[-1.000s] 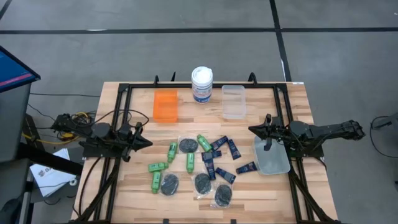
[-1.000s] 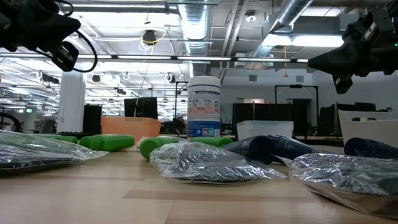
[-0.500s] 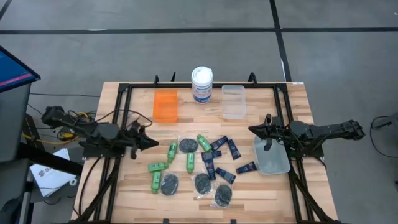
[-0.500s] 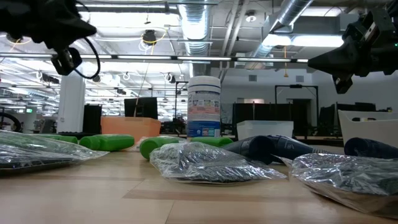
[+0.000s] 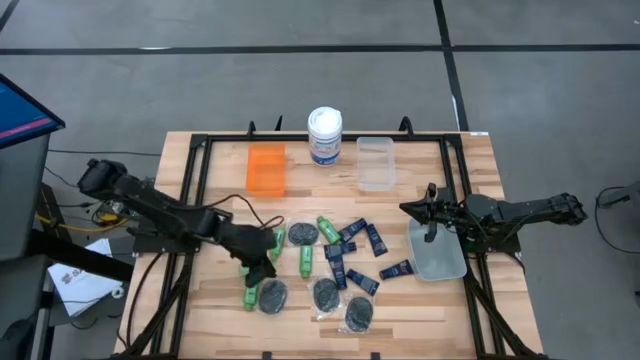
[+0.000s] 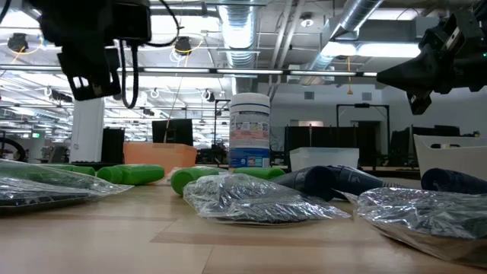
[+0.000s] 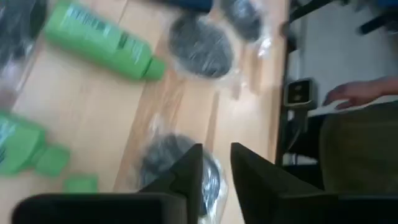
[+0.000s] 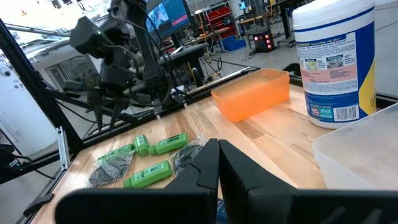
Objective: Pick & Place Travel size toiletries
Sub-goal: Put the green shampoo into the orange bin
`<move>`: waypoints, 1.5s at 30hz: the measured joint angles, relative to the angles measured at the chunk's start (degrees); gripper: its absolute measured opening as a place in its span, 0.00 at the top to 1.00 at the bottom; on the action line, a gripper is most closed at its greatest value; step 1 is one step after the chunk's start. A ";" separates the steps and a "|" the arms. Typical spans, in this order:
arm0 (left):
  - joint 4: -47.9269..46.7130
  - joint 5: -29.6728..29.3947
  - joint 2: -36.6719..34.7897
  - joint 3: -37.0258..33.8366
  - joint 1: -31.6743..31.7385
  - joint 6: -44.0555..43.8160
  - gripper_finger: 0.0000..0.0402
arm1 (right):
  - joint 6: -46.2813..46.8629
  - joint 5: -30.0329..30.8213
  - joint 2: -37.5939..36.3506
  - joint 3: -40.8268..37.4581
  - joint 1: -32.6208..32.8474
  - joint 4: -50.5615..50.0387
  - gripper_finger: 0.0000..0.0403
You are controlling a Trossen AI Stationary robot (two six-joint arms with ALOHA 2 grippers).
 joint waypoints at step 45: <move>-18.17 -12.40 18.93 6.73 1.41 -26.49 0.32 | 0.02 0.01 0.01 -0.02 0.00 0.00 1.00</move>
